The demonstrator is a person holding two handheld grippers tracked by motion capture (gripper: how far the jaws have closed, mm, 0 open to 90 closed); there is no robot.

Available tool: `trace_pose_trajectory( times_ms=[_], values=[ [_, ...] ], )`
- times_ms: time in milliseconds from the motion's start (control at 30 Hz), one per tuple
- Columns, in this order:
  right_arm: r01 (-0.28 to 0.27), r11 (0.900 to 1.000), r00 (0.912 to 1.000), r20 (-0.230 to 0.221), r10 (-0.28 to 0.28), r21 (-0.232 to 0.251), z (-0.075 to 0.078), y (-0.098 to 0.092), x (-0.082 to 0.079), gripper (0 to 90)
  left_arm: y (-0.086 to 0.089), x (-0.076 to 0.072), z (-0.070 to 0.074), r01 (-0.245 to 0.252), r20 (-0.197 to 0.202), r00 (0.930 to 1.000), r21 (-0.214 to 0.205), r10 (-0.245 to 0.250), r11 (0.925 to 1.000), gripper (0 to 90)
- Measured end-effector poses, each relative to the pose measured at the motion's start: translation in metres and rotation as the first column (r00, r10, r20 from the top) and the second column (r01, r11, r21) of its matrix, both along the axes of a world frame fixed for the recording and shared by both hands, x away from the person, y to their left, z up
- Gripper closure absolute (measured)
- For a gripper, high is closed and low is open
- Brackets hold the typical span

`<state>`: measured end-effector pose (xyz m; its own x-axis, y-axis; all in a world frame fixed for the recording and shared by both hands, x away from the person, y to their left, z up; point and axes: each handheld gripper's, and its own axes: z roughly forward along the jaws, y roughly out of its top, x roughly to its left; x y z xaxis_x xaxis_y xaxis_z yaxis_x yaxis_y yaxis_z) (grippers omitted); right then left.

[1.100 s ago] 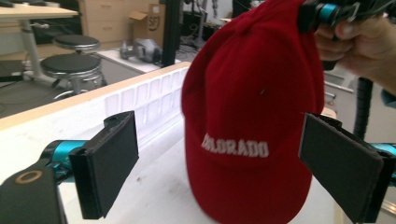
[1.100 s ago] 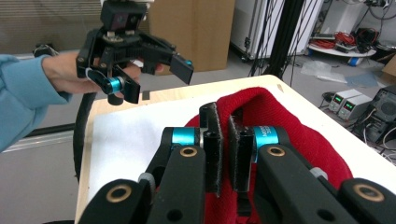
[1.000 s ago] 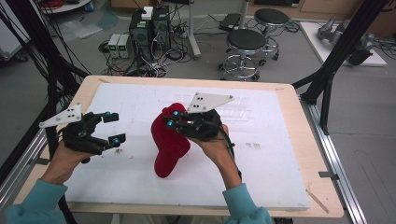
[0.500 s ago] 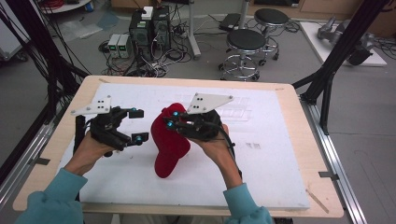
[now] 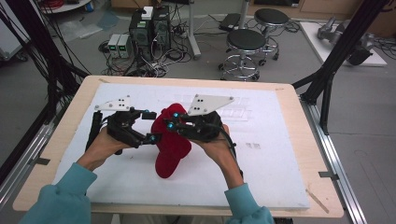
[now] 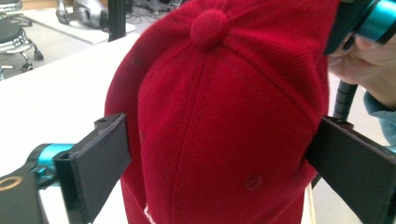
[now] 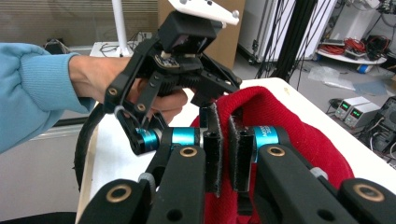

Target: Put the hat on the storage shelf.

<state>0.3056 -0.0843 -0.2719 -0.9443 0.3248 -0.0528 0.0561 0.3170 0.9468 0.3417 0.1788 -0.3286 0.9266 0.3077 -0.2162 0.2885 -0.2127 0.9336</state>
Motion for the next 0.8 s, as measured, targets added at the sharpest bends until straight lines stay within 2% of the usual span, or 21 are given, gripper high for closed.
trace_pose_trajectory(
  times_ms=[67,133,167,233,267,300,333,433,467,533,667,800],
  values=[
    [-0.004,1.0000,1.0000,0.003,0.004,0.002,0.000,0.000,0.000,86.5,-0.001,0.001,-0.001,0.012,-0.001,0.9999,-0.004,-0.012,0.9999,14.0],
    [-0.001,1.0000,1.0000,0.003,0.001,0.001,-0.001,-0.001,0.000,86.5,-0.001,0.000,-0.001,0.014,0.001,0.9999,-0.002,-0.014,0.9999,23.1],
    [-0.001,1.0000,1.0000,0.003,0.001,0.001,-0.001,-0.001,0.000,86.5,-0.001,0.000,-0.002,0.017,0.007,0.9998,-0.002,-0.017,0.9999,23.1],
    [0.003,1.0000,1.0000,0.004,-0.003,0.004,-0.001,-0.002,0.000,86.5,0.001,-0.002,-0.002,0.003,0.036,0.9993,-0.004,-0.003,1.0000,38.1],
    [0.007,1.0000,1.0000,0.005,-0.007,0.005,-0.001,-0.002,0.000,86.5,0.001,-0.002,-0.003,0.009,0.036,0.9993,-0.007,-0.009,0.9999,44.1],
    [0.007,1.0000,1.0000,0.003,-0.007,0.005,-0.001,-0.002,0.000,86.5,0.000,-0.002,-0.004,0.019,0.027,0.9995,-0.013,-0.019,0.9997,53.9],
    [0.007,1.0000,1.0000,0.003,-0.007,0.005,-0.001,-0.002,0.000,86.5,-0.001,-0.003,-0.004,0.023,0.029,0.9993,-0.010,-0.023,0.9997,53.9],
    [0.014,0.9999,0.9999,0.008,-0.014,-0.007,-0.002,-0.002,0.000,86.5,-0.003,-0.005,-0.004,0.016,0.039,0.9991,0.005,-0.017,0.9999,66.8],
    [0.014,0.9999,0.9999,0.008,-0.014,-0.007,-0.002,-0.002,0.000,86.5,-0.003,-0.005,-0.004,0.016,0.039,0.9991,0.008,-0.016,0.9998,66.8],
    [0.019,0.9998,0.9998,0.008,-0.018,-0.008,-0.004,-0.002,0.000,86.5,-0.004,-0.006,-0.004,0.009,0.035,0.9993,0.013,-0.010,0.9999,74.3],
    [0.025,0.9997,0.9997,0.005,-0.025,-0.004,-0.007,-0.003,0.001,86.3,-0.005,-0.008,-0.004,-0.006,0.045,0.9990,0.033,0.005,0.9995,81.2],
    [0.037,0.9993,0.9993,0.002,-0.037,0.008,-0.009,-0.005,0.002,84.6,-0.007,-0.010,-0.003,-0.024,0.046,0.9987,0.037,0.022,0.9990,82.9]
  ],
)
